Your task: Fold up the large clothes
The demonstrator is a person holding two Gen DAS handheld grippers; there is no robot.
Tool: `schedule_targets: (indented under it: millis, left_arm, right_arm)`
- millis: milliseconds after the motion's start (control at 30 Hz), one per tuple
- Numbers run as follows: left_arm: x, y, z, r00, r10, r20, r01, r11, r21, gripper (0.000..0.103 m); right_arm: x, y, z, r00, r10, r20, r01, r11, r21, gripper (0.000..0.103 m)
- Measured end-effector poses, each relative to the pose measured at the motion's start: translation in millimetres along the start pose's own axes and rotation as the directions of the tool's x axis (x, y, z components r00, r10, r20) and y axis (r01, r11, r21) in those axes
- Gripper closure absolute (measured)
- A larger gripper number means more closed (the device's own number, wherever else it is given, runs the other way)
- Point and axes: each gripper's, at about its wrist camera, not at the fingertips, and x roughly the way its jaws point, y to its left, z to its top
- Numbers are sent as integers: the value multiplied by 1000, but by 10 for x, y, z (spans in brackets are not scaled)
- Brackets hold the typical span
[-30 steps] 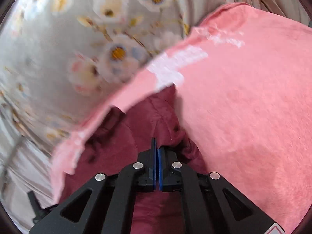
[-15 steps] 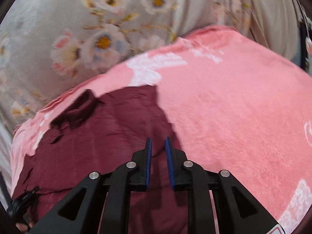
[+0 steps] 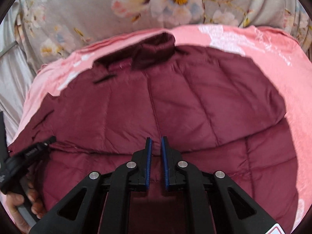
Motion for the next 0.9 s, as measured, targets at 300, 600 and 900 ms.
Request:
schedule_targets:
  millis: [300, 600, 900]
  left_arm:
    - [-61, 136, 21, 997, -71, 14, 72, 995, -72, 92]
    - [-966, 1804, 346, 981, 74, 180, 9, 906, -423, 37]
    - [-1330, 3722, 325, 936, 301, 181, -63, 652, -756, 36]
  right_arm:
    - [107, 49, -47, 999, -50, -13, 49, 998, -26, 99]
    - [100, 16, -38, 999, -40, -12, 40, 999, -16, 99]
    - [95, 61, -31, 998, -67, -7, 66, 997, -36, 99]
